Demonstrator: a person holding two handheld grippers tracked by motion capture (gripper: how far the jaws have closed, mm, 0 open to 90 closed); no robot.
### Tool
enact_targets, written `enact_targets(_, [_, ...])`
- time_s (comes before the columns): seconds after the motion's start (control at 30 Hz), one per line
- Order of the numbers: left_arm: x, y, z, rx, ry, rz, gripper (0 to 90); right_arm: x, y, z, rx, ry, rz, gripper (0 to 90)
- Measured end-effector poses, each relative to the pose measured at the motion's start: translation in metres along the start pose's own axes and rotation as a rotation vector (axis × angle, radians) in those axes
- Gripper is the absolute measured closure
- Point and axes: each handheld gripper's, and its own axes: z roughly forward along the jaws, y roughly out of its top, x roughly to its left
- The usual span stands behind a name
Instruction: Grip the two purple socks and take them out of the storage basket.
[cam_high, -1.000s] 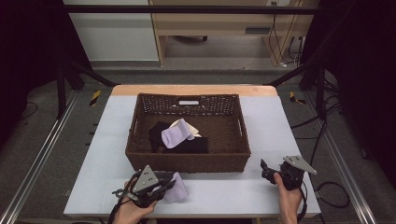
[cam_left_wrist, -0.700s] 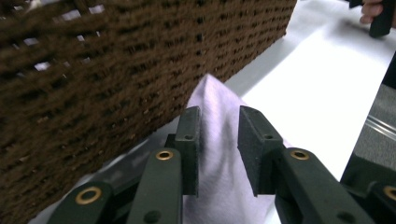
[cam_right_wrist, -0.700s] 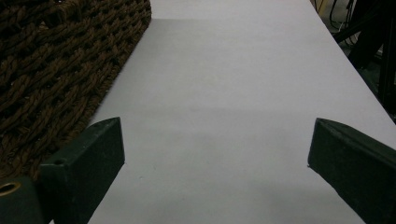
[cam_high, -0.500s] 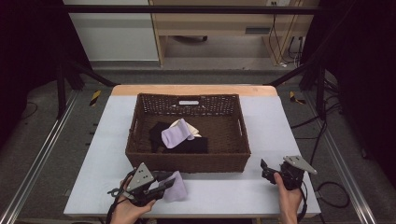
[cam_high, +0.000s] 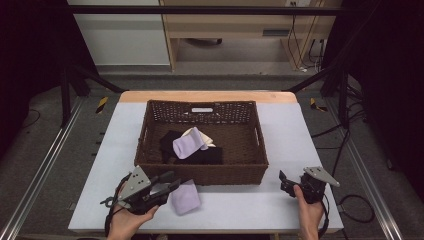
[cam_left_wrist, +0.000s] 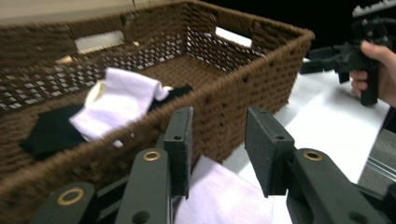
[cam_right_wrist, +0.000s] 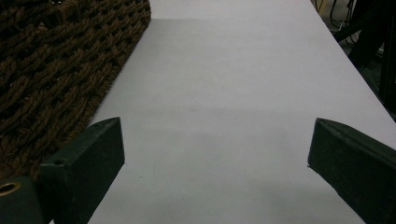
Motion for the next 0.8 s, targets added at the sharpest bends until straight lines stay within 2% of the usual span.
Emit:
enact_targets(0.17, [0.005, 0.011, 0.0, -0.019, 0.02, 0.007, 60.2, 0.0, 0.0, 0.0, -0.002, -0.005, -0.004, 4.2])
enact_targets(0.33, [0.018, 0.029, 0.005, -0.06, 0.055, -0.011, 56.7, 0.0, 0.0, 0.0, 0.001, -0.006, 0.003, 4.2])
enact_targets(0.43, [0.021, 0.036, 0.008, -0.065, 0.061, -0.017, 55.8, 0.0, 0.0, 0.0, 0.001, -0.005, 0.004, 4.2])
enact_targets(0.63, [0.032, 0.067, 0.021, -0.085, 0.094, -0.006, 53.3, 0.0, 0.0, 0.0, 0.002, -0.005, 0.006, 4.2])
enact_targets(0.77, [0.037, 0.079, 0.028, -0.087, 0.109, 0.002, 50.9, 0.0, 0.0, 0.0, 0.0, -0.002, 0.007, 4.2])
enact_targets(0.8, [0.04, 0.086, 0.035, -0.081, 0.121, 0.005, 50.4, 0.0, 0.0, 0.0, 0.001, -0.001, 0.006, 4.3])
